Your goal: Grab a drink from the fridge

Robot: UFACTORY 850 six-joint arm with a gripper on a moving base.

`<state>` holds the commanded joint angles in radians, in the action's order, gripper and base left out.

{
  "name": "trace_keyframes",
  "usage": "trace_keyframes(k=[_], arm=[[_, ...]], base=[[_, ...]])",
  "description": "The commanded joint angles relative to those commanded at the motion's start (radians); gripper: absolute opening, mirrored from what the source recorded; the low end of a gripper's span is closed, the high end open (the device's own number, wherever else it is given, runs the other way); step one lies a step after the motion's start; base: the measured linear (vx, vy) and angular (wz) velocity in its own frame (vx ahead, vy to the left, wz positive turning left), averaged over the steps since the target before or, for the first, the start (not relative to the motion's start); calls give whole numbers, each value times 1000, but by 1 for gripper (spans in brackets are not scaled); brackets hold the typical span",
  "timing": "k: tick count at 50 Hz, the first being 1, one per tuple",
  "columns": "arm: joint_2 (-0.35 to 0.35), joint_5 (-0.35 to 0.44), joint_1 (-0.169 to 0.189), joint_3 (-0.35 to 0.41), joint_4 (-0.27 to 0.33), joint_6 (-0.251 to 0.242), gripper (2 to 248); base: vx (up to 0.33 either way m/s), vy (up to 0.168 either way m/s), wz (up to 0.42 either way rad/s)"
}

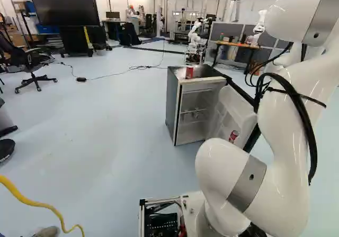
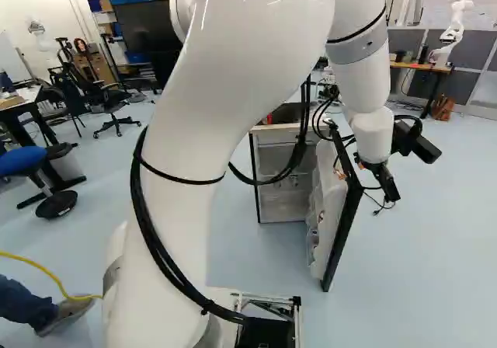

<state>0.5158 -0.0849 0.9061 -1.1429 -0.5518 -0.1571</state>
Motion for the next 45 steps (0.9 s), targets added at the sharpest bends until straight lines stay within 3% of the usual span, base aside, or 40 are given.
trace_keyframes(k=[45], arm=[[-11,-26,-7,16,0,0,247]], base=[[0,0,0]])
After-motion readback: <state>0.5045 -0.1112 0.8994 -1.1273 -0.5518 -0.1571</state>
